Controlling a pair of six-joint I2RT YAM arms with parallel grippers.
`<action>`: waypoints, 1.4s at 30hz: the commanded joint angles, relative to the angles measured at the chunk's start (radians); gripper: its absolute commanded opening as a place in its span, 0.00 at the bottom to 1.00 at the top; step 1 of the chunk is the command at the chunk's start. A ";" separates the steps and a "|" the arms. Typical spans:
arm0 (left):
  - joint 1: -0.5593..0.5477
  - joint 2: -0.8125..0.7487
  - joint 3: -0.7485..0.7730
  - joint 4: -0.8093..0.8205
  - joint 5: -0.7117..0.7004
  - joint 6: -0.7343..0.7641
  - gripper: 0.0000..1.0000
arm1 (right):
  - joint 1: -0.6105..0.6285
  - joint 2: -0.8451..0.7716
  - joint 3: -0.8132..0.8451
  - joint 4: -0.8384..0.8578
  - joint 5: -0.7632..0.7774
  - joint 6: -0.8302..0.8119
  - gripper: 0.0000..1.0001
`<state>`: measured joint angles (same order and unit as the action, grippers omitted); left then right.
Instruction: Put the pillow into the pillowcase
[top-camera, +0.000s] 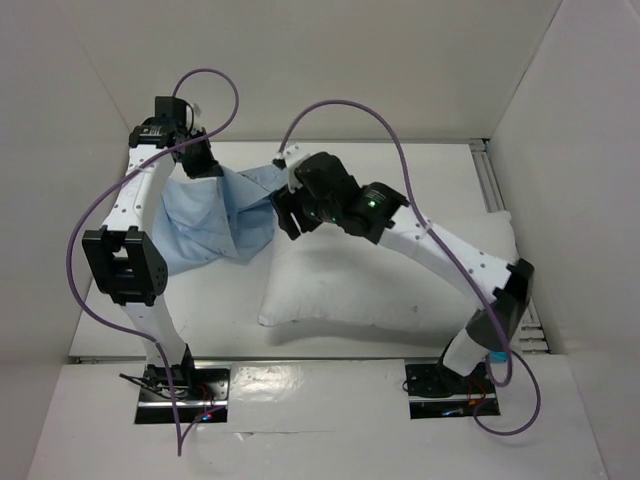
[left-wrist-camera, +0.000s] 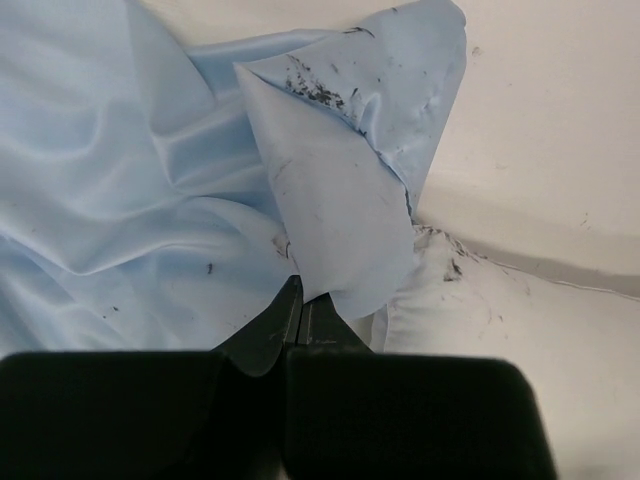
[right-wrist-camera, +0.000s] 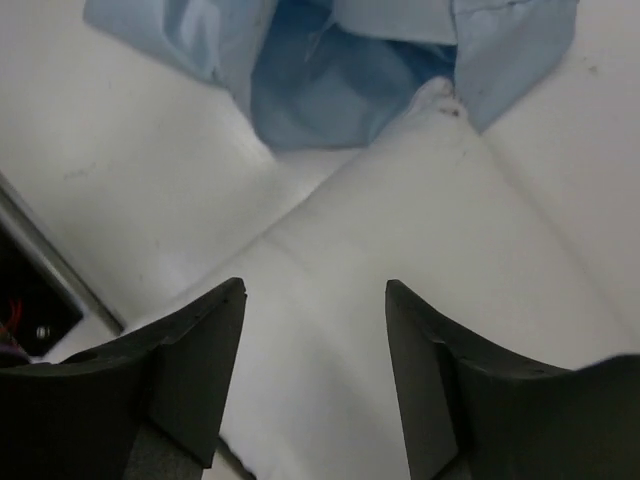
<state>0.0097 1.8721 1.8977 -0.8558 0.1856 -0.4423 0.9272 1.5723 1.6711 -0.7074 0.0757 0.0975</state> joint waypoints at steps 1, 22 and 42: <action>0.019 -0.022 0.011 0.004 0.015 0.028 0.00 | -0.059 0.136 0.090 0.101 0.048 -0.039 0.72; 0.049 -0.002 0.008 -0.038 0.084 0.037 0.00 | -0.192 0.934 0.717 0.308 0.225 -0.107 0.49; -0.017 -0.087 -0.161 -0.038 0.089 0.085 0.00 | -0.565 0.413 -0.084 0.597 0.035 0.399 0.00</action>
<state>0.0219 1.8267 1.7683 -0.8734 0.2852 -0.4053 0.3790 2.0449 1.7645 -0.1970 0.0978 0.3550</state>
